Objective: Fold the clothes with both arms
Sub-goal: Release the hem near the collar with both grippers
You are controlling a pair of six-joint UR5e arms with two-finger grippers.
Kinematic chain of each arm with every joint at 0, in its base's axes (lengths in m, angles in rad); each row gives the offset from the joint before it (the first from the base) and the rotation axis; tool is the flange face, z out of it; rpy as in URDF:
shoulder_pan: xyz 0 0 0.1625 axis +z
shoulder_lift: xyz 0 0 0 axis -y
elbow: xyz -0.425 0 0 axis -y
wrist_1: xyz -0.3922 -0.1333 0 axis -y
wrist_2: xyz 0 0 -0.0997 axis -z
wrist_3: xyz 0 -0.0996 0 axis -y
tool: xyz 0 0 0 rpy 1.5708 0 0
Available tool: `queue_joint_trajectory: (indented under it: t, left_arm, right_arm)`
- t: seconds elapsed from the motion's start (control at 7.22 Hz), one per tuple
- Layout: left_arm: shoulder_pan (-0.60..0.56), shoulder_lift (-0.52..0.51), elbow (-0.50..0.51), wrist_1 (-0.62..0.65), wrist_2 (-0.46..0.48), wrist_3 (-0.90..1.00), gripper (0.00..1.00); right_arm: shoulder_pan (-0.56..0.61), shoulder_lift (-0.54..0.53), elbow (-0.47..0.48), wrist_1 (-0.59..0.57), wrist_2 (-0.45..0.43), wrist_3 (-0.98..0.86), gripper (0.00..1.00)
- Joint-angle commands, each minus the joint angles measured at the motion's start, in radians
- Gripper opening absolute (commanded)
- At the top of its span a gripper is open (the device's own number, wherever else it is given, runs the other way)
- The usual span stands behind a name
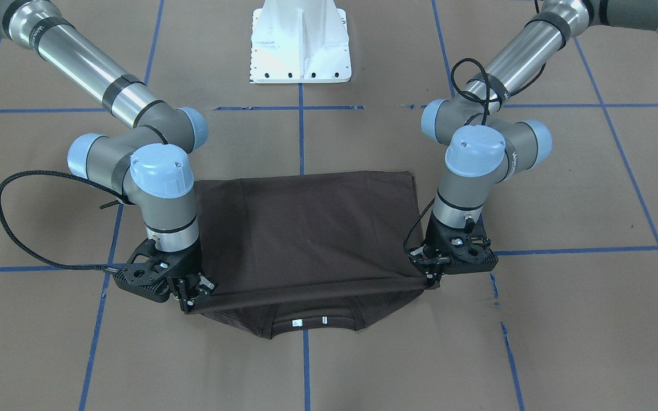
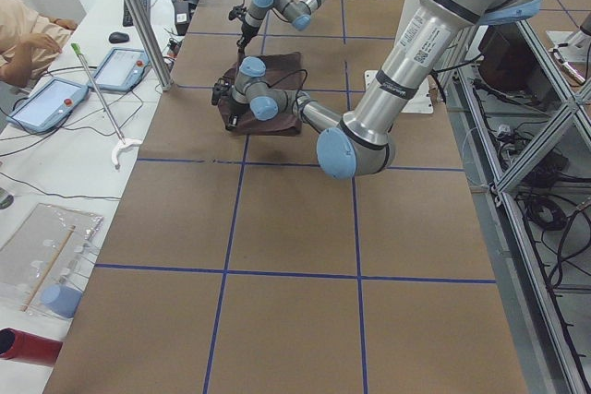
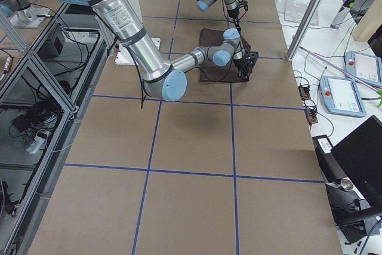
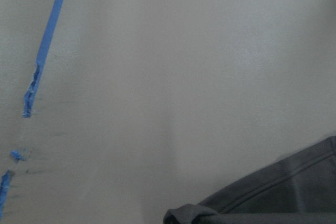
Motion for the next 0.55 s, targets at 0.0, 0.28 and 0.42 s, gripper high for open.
queue_joint_trajectory:
  t: [0.0,0.28,0.42]
  left_arm:
    - [-0.002,0.043,-0.062,-0.025,-0.006,0.103,1.00]
    - [0.007,0.172,-0.256,-0.021,-0.012,0.105,1.00]
    - [0.042,0.256,-0.342,-0.028,-0.011,0.058,1.00]
  right_arm:
    - [-0.004,-0.011,0.063,-0.004,-0.007,-0.132,1.00]
    - [0.047,-0.131,0.241,-0.004,0.140,-0.229,1.00]
    - [0.047,-0.156,0.278,-0.002,0.139,-0.230,1.00]
